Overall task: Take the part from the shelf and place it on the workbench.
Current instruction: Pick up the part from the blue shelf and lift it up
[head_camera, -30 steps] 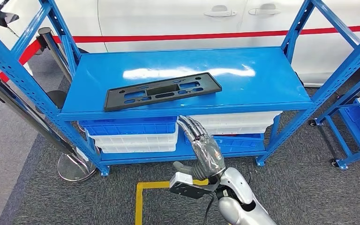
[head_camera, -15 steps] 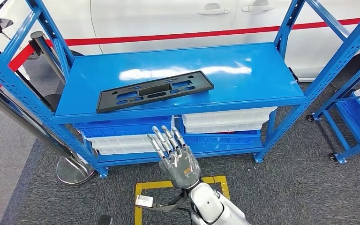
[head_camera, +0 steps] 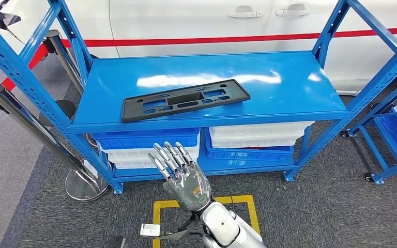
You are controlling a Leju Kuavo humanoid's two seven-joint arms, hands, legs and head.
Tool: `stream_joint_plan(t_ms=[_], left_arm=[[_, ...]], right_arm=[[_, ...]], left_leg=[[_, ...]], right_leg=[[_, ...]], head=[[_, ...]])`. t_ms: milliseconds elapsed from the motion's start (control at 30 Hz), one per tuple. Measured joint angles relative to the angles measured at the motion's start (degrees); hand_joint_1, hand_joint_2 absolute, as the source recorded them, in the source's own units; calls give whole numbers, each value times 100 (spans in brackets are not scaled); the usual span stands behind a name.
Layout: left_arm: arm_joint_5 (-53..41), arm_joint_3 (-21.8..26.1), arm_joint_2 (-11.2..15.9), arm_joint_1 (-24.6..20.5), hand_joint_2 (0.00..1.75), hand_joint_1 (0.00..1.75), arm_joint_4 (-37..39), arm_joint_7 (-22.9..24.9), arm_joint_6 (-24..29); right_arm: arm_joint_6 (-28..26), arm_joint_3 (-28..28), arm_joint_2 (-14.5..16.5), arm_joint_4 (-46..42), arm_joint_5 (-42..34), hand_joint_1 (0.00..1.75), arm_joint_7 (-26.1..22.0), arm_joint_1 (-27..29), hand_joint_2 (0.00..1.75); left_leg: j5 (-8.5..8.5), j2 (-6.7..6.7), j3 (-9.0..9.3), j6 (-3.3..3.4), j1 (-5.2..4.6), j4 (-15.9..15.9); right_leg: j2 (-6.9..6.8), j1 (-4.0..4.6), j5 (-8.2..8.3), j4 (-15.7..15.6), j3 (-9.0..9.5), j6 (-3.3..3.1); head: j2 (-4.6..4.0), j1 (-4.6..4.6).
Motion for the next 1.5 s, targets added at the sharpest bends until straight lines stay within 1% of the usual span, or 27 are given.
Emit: stream_joint_plan(t_ms=[67, 167, 233, 267, 333, 367, 400, 433, 500, 533, 567, 667, 733, 767, 833, 900, 933, 967, 1033, 1100, 1200, 1233, 1300, 1367, 1400, 1433, 1500], left_arm=[[-7, -14, -19, -3, 0, 0, 7, 36, -9], [-26, -34, -26, -15, 0, 0, 10, 100, -14], [-27, -42, -25, -23, 0, 0, 10, 131, -5], [-28, -45, -25, -21, 0, 0, 10, 148, 0], [-43, -57, -25, -7, 0, 0, 10, 185, 5], [-55, -66, -24, 5, 0, 0, 10, 206, 5], [-68, -75, -21, 17, 0, 0, 10, 223, 5], [-79, -86, -17, 25, 0, 0, 10, 236, 5], [-87, -110, -13, 34, 0, 0, 14, 252, 4], [-91, -123, -13, 33, 0, 0, 19, 257, 3], [-93, -137, -14, 29, 0, 0, 23, 266, 2], [-96, -164, -15, 30, 0, 0, 27, 287, 1], [-110, -176, -15, 32, 0, 0, 27, 297, 1], [-120, -184, -16, 25, 0, 0, 27, 303, 1], [-139, -207, -16, 14, 0, 0, 27, 324, 5], [-145, -239, -16, 16, 0, 0, 27, 349, 20], [-146, -256, -16, 18, 0, 0, 27, 359, 33], [-146, -274, -18, 18, 0, 0, 27, 368, 49], [-143, -303, -34, 17, 0, 0, 29, 391, 86], [-139, -317, -50, 6, 0, 0, 33, 418, 110], [-139, -327, -44, -13, 0, 0, 34, 440, 116], [-139, -332, -39, -21, 0, 0, 34, 443, 115], [-141, -345, -35, -36, 0, 0, 34, 446, 112], [-142, -355, -32, -32, 0, 0, 34, 452, 112], [-141, -357, -28, -24, 0, 0, 34, 457, 112], [-141, -358, -24, -18, 0, 0, 34, 461, 112], [-140, -363, -15, -15, 0, 0, 34, 465, 112]], right_arm=[[-1, -66, 56, 25, -66, 0, -76, -2, 175], [-1, -170, 110, 69, -127, 0, -163, 11, 175], [-4, -234, 147, 95, -148, 0, -192, 15, 175], [-5, -262, 165, 108, -155, 0, -205, 20, 175], [-6, -318, 181, 145, -171, 0, -231, 39, 175], [-6, -342, 184, 168, -177, 0, -240, 55, 175], [-6, -361, 184, 190, -182, 0, -244, 68, 175], [-6, -374, 185, 211, -184, 0, -246, 77, 175], [-6, -395, 195, 245, -185, 0, -246, 79, 175], [-7, -407, 204, 262, -185, 0, -244, 75, 175], [-8, -424, 213, 277, -185, 0, -240, 73, 175], [-11, -471, 231, 309, -185, 0, -228, 66, 175], [-13, -515, 239, 318, -187, 0, -203, 51, 175], [-14, -548, 242, 325, -185, 0, -175, 45, 175], [-15, -652, 242, 368, -174, 0, -94, 36, 175], [-14, -813, 236, 465, -186, 0, -50, -20, 175], [-14, -907, 233, 525, -214, 0, -57, -80, 175], [-14, -1002, 231, 584, -258, 0, -80, -155, 175], [-14, -1184, 230, 687, -360, 0, -140, -308, 175], [-15, -1326, 230, 766, -439, 0, -180, -402, 175], [-18, -1427, 240, 827, -487, 0, -203, -459, 175], [-18, -1443, 246, 841, -491, 0, -211, -479, 175], [-17, -1458, 253, 871, -496, 0, -223, -506, 175], [-16, -1461, 253, 910, -495, 0, -227, -514, 175], [-15, -1461, 252, 933, -494, 0, -227, -513, 175], [-15, -1462, 252, 955, -493, 0, -226, -513, 175], [-15, -1462, 255, 990, -488, 0, -225, -516, 175]], left_leg=[[-40, -2, 15, -47, -15, 4], [-94, 11, 46, -142, -9, -13], [-228, 15, -44, -208, -1, 234], [-349, 14, -194, -238, 20, 529], [-596, 15, -644, -297, 63, 1294], [-609, 15, -831, -321, 84, 1545], [-503, 16, -925, -340, 103, 1592], [-285, 17, -903, -352, 120, 1408], [211, 22, -644, -357, 137, 674], [327, 23, -517, -336, 130, 352], [358, 21, -442, -300, 117, 164], [250, 6, -371, -154, 106, 48], [200, -5, -275, -69, 115, 6], [173, -9, -223, -33, 115, -8], [99, -13, -137, 20, 93, -15], [9, -23, -20, 42, 59, -14], [-38, -27, 54, 47, 38, -14], [-89, -29, 135, 49, 16, -15], [-196, -36, 263, 32, -19, -13], [-289, -50, 333, -21, -40, 5], [-325, -45, 391, -116, -50, 81], [-369, -37, 338, -148, -45, 212], [-600, -23, 45, -215, -8, 768], [-867, -19, -370, -279, 42, 1376], [-869, -18, -502, -302, 63, 1484], [-745, -16, -545, -317, 78, 1400], [-220, -14, -389, -318, 94, 742]], right_leg=[[-9, 46, 110, -456, 217, -75], [5, 42, 68, -586, 284, -118], [5, -6, 45, -663, 384, -165], [2, -17, 25, -683, 435, -182], [1, -20, -45, -686, 515, -196], [4, -21, -85, -685, 559, -189], [10, -26, -129, -683, 613, -177], [18, -34, -177, -681, 678, -159], [29, -43, -285, -679, 808, -99], [34, -40, -332, -673, 842, -60], [35, -33, -363, -681, 859, -19], [35, -23, -364, -655, 870, 81], [25, -30, -401, -344, 736, 115], [20, -30, -476, -43, 562, 126], [17, -22, -713, 668, 63, 138], [17, -10, -801, 985, -319, 119], [17, 5, -690, 878, -381, 88], [18, 25, -471, 615, -363, 40], [24, 97, 125, -98, -224, -95], [36, 154, 430, -492, -141, -187], [46, 128, 406, -592, -26, -251], [44, 108, 386, -619, 31, -280], [41, 86, 336, -649, 117, -316], [41, 82, 274, -644, 164, -320], [46, 80, 242, -637, 191, -312], [53, 76, 207, -626, 223, -300], [61, 63, 130, -596, 301, -262]], head=[[-1, -7], [0, -11], [-1, -25], [-1, -32], [0, -40], [0, -40], [0, -40], [0, -42], [-1, -44], [0, -57], [0, -57], [1, -34], [1, -12], [1, -2], [1, 12], [2, 16], [2, 19], [1, 22], [1, 18], [0, 15], [0, 20], [0, 10], [0, -8], [0, -14], [-1, -15], [-1, -16], [-1, -16]])
